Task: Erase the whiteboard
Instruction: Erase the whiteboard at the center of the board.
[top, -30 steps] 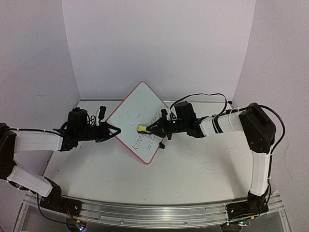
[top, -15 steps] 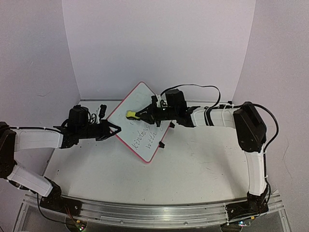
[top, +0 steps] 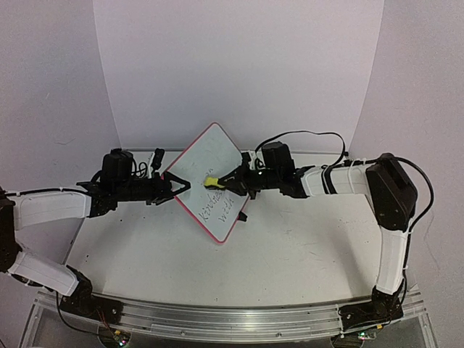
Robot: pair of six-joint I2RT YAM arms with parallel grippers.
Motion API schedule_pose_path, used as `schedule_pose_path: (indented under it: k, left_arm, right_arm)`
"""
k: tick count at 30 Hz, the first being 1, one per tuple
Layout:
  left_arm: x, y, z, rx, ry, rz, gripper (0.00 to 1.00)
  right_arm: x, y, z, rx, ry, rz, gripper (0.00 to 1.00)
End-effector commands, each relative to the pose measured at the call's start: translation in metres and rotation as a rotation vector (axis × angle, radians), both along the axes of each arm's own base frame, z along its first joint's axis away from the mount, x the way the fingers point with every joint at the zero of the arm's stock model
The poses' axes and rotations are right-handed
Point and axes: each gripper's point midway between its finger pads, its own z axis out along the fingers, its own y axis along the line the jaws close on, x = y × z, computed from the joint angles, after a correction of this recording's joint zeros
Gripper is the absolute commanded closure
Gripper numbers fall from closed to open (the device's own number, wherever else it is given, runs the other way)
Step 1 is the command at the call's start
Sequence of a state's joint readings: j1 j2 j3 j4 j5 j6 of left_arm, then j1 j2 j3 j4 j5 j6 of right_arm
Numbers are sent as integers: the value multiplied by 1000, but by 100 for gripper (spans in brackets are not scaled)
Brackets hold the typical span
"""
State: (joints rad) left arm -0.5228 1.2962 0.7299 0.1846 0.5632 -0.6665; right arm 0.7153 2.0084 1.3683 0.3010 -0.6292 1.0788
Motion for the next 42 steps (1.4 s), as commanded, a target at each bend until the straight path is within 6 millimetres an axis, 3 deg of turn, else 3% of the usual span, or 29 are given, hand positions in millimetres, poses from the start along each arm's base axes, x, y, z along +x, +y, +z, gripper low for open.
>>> schedule_pose_path:
  k: [1,7,11,16,21,28,34,42]
  left_arm:
    - [19,13,57,12,-140,105,21]
    - [35,52,60,161,-153,323,4]
    - [46,66,70,224,-192,385,1]
    - [79,52,85,190,-177,290,1]
    - [108,23,94,135,-146,140,2]
    - [137,6,84,144,-107,93,6]
    - [152,-2,53,176,-47,66,16]
    - [159,-8,40,193,-19,36,47]
  right_arm:
    - [0,-9,39,36,-85,-16,100]
    - [-3,-16,44,38,-97,-21,100]
    - [-5,-18,50,42,-111,-22,100]
    - [-8,-23,58,47,-124,-26,100]
    - [-14,-31,72,49,-154,-39,100]
    - [-22,-44,86,20,-210,-52,100]
    - [-23,-45,90,3,-235,-45,100]
    - [-7,-42,64,-10,-170,-39,100]
